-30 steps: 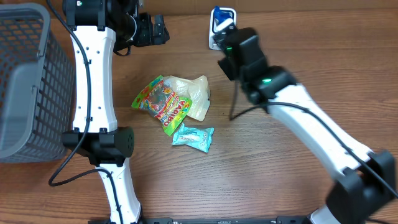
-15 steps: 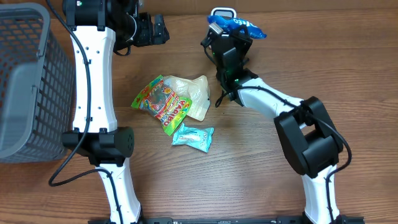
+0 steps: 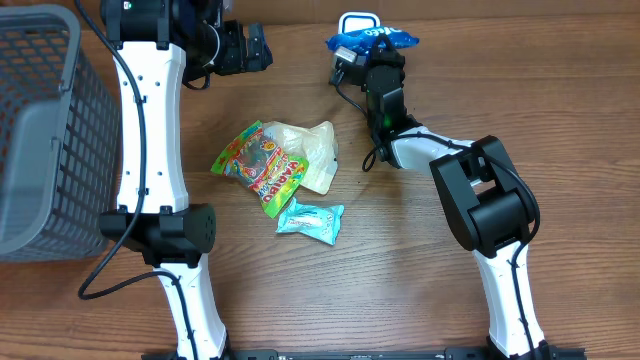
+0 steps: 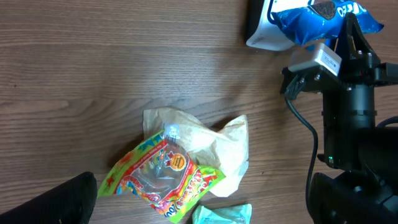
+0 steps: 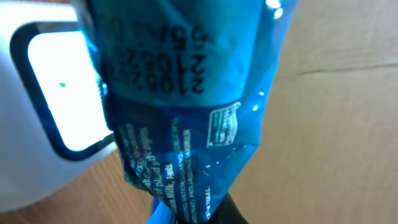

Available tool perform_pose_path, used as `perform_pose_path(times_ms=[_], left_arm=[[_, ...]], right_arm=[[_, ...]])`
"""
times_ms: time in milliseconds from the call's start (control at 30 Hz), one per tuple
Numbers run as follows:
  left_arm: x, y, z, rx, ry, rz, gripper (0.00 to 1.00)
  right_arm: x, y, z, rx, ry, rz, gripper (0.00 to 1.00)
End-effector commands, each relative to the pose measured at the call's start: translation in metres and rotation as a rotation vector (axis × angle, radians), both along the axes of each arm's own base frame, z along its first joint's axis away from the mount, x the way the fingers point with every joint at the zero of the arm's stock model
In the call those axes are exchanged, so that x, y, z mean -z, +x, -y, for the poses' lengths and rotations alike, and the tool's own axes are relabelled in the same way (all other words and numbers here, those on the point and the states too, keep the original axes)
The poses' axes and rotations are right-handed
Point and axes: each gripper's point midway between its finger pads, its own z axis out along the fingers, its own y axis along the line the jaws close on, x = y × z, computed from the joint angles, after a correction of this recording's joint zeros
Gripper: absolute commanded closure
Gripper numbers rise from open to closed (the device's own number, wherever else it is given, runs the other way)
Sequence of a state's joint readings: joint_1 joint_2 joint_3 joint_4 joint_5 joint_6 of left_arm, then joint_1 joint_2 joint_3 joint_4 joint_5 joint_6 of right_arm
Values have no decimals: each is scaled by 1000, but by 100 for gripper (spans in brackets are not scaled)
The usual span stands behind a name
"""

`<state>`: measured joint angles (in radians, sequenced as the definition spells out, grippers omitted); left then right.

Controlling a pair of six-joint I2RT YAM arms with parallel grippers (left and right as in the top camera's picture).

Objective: Scan the item barcode
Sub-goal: 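Hold the Oreo pack barcode over the white scanner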

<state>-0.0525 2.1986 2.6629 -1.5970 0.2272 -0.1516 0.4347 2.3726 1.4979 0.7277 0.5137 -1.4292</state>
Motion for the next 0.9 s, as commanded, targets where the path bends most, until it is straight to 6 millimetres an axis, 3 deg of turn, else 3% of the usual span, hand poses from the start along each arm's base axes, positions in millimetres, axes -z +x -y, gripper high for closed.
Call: perform_pose_path(times_ms=[0, 200, 400, 667, 767, 867], left_arm=[[-11, -5, 3, -2, -4, 22, 0], [-11, -5, 3, -2, -4, 22, 0], [-11, -5, 3, -2, -4, 22, 0], [-11, -5, 3, -2, -4, 22, 0], [-11, -5, 3, -2, -4, 22, 0], [-11, -5, 3, -2, -4, 22, 0]], right_arm=[[-22, 7, -4, -50, 49, 72, 96], [-33, 19, 24, -5, 137, 115, 96], [-37, 30, 45, 29, 382, 125, 96], [-20, 50, 47, 38, 466, 110, 96], [-21, 66, 45, 65, 466, 128, 96], [-22, 69, 44, 64, 452, 110, 96]])
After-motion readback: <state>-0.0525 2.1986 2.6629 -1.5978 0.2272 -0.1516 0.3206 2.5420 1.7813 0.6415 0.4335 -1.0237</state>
